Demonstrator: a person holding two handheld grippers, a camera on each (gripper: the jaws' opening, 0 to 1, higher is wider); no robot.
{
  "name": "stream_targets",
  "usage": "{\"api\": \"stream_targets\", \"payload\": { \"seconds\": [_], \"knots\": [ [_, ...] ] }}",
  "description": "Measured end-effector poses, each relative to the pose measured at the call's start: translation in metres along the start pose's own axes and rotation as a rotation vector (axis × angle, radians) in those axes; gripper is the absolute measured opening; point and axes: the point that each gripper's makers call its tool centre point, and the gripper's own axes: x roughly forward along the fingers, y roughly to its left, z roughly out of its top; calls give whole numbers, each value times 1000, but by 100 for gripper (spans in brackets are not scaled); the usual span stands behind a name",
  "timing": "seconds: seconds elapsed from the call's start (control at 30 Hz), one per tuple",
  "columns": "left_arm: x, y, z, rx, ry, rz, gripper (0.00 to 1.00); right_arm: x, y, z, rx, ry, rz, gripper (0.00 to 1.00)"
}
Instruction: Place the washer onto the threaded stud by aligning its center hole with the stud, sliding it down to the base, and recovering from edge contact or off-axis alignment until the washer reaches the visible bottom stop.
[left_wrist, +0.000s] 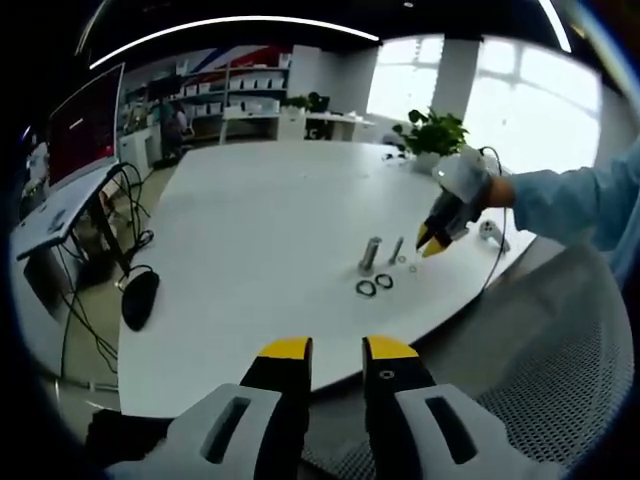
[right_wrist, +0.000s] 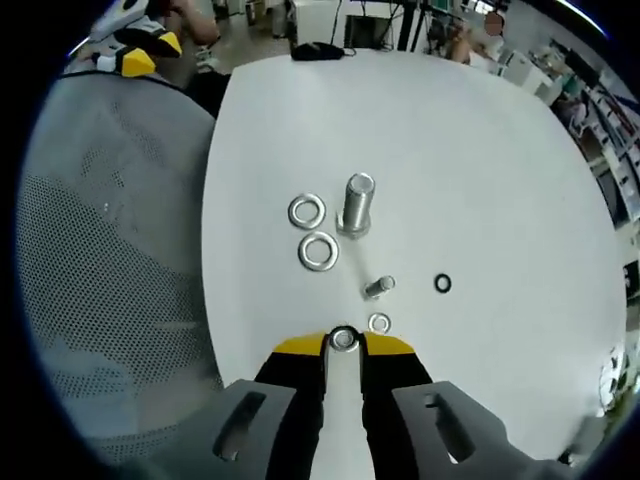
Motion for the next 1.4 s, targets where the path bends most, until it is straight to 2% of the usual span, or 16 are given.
{"api": "stream_targets", "payload": {
  "seconds": [0.4,0.83,1.07,1.4],
  "knots": [
    [-1,0,0,1,-2,-3,18,-16,-2,20,-33,-43,-22,14],
    [-1,0,1,-2,-7,-4,18,-15,-14,33,-44,-98,-79,14],
    [-1,0,1,-3,-8,-4,18,-9,-21,33,-54,-104,-107,14],
    [-1,0,1,-6,-9,-3,18,1,-27,30,-70,-78,-114,14]
  ]
}}
